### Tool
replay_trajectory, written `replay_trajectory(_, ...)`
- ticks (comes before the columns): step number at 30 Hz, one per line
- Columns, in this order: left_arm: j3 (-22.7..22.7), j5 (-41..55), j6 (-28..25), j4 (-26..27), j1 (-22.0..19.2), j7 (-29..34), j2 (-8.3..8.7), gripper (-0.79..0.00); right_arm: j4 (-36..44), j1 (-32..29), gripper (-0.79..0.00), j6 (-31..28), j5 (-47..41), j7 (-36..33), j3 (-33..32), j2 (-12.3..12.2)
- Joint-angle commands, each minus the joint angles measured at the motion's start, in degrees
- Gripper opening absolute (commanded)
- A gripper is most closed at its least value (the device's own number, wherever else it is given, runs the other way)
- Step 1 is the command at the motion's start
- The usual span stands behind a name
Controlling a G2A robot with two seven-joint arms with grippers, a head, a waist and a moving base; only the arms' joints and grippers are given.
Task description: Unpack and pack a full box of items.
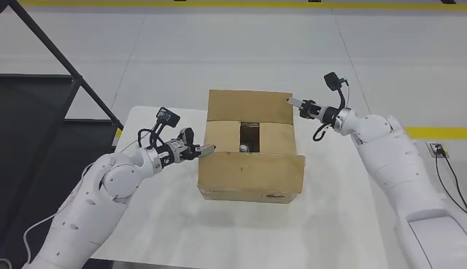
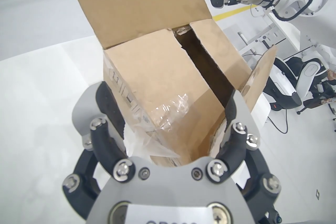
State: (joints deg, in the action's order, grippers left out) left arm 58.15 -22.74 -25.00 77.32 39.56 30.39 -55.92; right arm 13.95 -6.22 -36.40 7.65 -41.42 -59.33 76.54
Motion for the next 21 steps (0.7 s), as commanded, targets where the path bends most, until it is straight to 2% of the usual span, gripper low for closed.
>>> replay_trajectory(1, 0.0, 0.0, 0.0, 0.0, 0.0, 0.0, 0.02, 0.000, 0.1, 0.0, 0.000, 0.1, 0.0, 0.0, 0.0, 0.0)
replay_trajectory(3, 0.0, 0.0, 0.0, 0.0, 0.0, 0.0, 0.02, 0.000, 0.1, 0.0, 0.000, 0.1, 0.0, 0.0, 0.0, 0.0)
replay_trajectory(5, -1.4, -0.6, 2.9, -0.1, -0.4, -0.5, -0.55, 0.000, 0.1, 0.0, 0.000, 0.1, 0.0, 0.0, 0.0, 0.0)
replay_trajectory(13, -1.4, -0.6, 2.9, -0.1, -0.4, -0.5, -0.55, 0.000, 0.3, -0.3, 0.000, 0.3, 0.1, 0.2, 0.0, 0.0)
replay_trajectory(16, -1.3, 0.1, 2.7, 1.0, 0.5, -1.2, -0.65, 0.000, 3.3, -1.8, 0.000, 3.3, 0.3, 2.5, 0.2, 0.3)
replay_trajectory(21, -0.9, -1.1, 3.4, 2.0, 1.3, -1.4, -0.76, 0.000, 5.1, -2.9, 0.000, 5.5, 0.0, 2.2, 0.7, 0.8)
